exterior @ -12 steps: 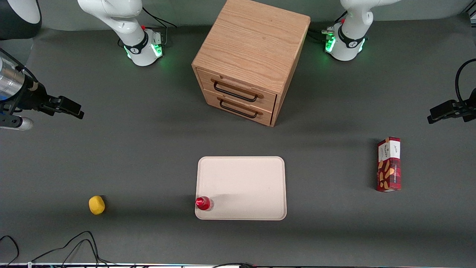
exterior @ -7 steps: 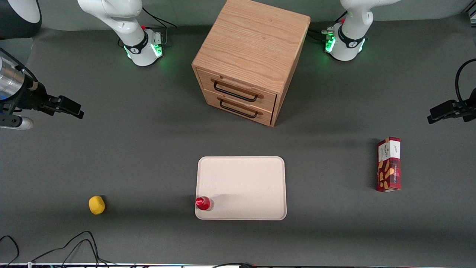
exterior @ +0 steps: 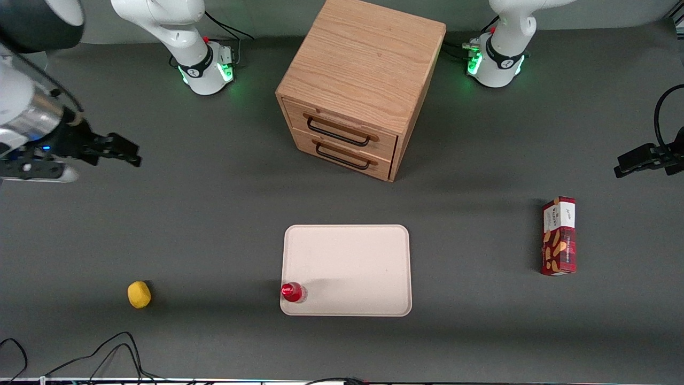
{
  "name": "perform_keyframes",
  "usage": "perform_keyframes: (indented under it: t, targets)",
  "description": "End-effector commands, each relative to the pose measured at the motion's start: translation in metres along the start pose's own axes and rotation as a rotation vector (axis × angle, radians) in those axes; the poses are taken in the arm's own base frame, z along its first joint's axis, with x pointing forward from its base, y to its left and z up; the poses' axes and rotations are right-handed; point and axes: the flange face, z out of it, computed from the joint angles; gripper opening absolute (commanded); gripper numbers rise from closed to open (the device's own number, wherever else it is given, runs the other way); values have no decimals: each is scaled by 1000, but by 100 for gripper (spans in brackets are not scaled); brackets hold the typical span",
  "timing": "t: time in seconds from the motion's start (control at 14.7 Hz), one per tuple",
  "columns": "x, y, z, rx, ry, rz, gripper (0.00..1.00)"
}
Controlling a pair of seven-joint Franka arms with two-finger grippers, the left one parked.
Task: Open upper drawer
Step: 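Move the right gripper toward the wooden cabinet's upper drawer handle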
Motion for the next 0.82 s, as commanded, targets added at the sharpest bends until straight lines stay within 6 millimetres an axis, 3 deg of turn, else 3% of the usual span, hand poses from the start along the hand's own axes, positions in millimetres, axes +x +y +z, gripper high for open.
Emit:
perform_keyframes:
  t: [0.0, 0.14, 0.48, 0.61, 0.75]
  targets:
    - [-2, -57, 5, 60, -5, -74, 100]
    - [-9, -102, 8, 109, -23, -148, 100]
    - [-52, -247, 8, 149, -21, -491, 100]
    - [-61, -272, 16, 166, -29, -680, 100]
    - [-63, -281, 21, 176, -22, -858, 100]
